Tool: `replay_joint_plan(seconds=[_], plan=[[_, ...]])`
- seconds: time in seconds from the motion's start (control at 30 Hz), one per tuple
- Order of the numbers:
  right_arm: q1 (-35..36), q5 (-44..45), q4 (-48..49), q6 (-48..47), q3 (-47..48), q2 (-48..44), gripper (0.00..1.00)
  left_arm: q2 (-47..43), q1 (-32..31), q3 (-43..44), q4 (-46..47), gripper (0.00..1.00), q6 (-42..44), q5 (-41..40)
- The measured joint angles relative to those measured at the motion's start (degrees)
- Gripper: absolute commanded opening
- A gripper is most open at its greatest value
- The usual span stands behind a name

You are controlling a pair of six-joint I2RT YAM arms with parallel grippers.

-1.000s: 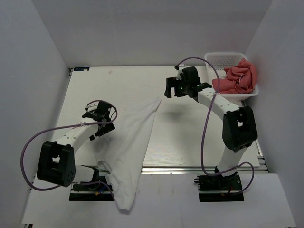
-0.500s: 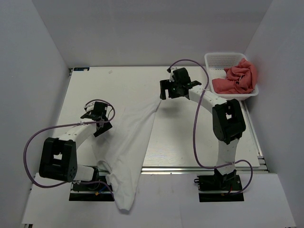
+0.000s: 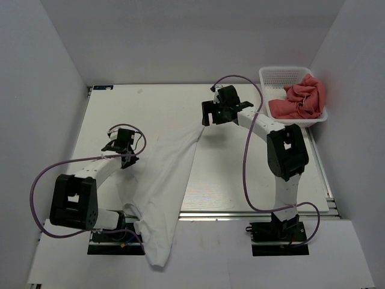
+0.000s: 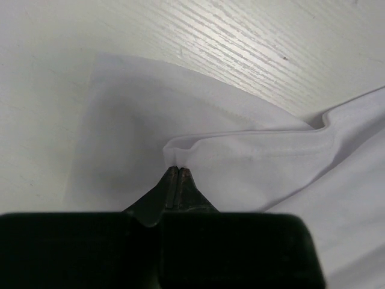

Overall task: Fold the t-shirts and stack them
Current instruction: Flatten out the tshirt

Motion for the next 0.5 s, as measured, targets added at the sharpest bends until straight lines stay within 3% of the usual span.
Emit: replay_joint_plan(seconds=[0.5], plan=[[3.69,4.52,-3.15,3.3,16.65,14.14,0.86,-14.99,-0.02,-3.19,2.47,0.0,3.39,2.47]])
